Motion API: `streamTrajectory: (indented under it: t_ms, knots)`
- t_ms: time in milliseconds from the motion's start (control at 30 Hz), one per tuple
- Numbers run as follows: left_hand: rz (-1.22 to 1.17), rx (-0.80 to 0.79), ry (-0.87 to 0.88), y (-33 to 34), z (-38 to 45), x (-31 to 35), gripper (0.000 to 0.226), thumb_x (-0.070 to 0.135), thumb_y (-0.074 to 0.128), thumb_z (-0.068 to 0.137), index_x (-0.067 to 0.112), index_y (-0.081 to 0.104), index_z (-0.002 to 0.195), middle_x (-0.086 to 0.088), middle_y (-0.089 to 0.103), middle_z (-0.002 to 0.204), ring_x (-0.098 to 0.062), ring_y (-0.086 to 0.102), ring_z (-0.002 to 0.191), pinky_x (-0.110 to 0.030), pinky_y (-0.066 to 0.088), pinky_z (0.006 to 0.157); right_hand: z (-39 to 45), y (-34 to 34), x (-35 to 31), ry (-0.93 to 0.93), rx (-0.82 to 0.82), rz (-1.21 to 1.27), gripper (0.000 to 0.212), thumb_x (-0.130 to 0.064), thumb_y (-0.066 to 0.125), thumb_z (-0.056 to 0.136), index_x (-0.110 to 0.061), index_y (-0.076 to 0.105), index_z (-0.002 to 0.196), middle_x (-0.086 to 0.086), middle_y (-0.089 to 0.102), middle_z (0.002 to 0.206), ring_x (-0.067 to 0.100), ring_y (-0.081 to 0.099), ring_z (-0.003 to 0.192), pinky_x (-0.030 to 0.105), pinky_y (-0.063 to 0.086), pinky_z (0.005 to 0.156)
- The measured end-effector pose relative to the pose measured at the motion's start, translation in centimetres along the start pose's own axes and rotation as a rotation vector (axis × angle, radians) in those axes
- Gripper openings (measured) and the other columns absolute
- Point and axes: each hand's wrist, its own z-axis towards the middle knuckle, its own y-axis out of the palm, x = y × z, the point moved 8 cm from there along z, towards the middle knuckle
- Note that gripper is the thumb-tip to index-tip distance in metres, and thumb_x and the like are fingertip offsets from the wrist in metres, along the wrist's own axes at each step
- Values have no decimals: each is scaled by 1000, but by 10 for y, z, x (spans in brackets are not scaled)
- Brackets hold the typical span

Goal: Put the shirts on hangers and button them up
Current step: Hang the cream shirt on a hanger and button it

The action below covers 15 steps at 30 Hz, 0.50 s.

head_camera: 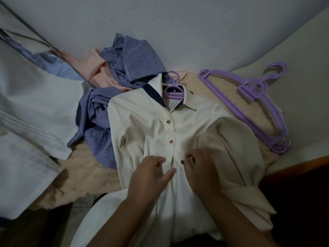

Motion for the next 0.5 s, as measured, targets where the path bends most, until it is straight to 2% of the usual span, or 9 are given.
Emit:
streamTrajectory:
  t_ms: [100,167,267,367,400,433,500]
  knots:
    - [57,-24,-50,10,-10,-12,30,38,71,81,24,65,107,12,56,93,-5,54,86,-21,44,77,-8,7,2,64,-149,29,10,-20,56,89,-18,65,94,1,60,99,19,57,89,26,38,73]
    - [88,-37,-43,9,-9,-11,17,36,64,87,23,70,96,11,60,84,-6,55,80,-22,42,73,-10,13,0,62,-222,6,17,-23,56,90,-17,68,101,3,63,104,19,57,96,24,36,78]
    - [-54,-89,-119,9,-11,-9,23,36,59,91,24,74,79,7,68,70,-3,60,68,-26,47,69,-9,13,1,125,-269,-2,19,-21,59,89,-13,68,104,6,62,107,21,57,101,24,36,82]
    - [-207,-85,-252,6,-13,-14,26,36,61,90,33,71,66,18,67,62,6,61,66,-15,47,66,-5,16,1,197,-288,45,6,-18,62,86,-13,63,83,7,63,96,20,58,90,22,34,73]
    - [-244,-77,-285,5,-13,-15,29,35,62,90,32,69,62,20,64,57,9,59,61,-13,45,63,-5,18,0,234,-292,79,14,-18,63,85,-15,58,72,6,63,87,20,60,85,23,37,72]
    - [-281,-73,-311,4,-13,-15,32,33,62,89,25,68,59,17,61,52,6,56,54,-15,43,59,-4,19,1,286,-291,137,21,-18,64,83,-17,55,65,5,63,78,22,62,79,26,43,71]
    - [-360,-59,-330,0,-12,-10,40,30,63,89,1,64,63,3,53,49,-5,47,46,-24,40,55,-4,19,1,399,-276,321,26,-14,67,80,-19,55,58,3,61,61,23,63,64,34,52,61]
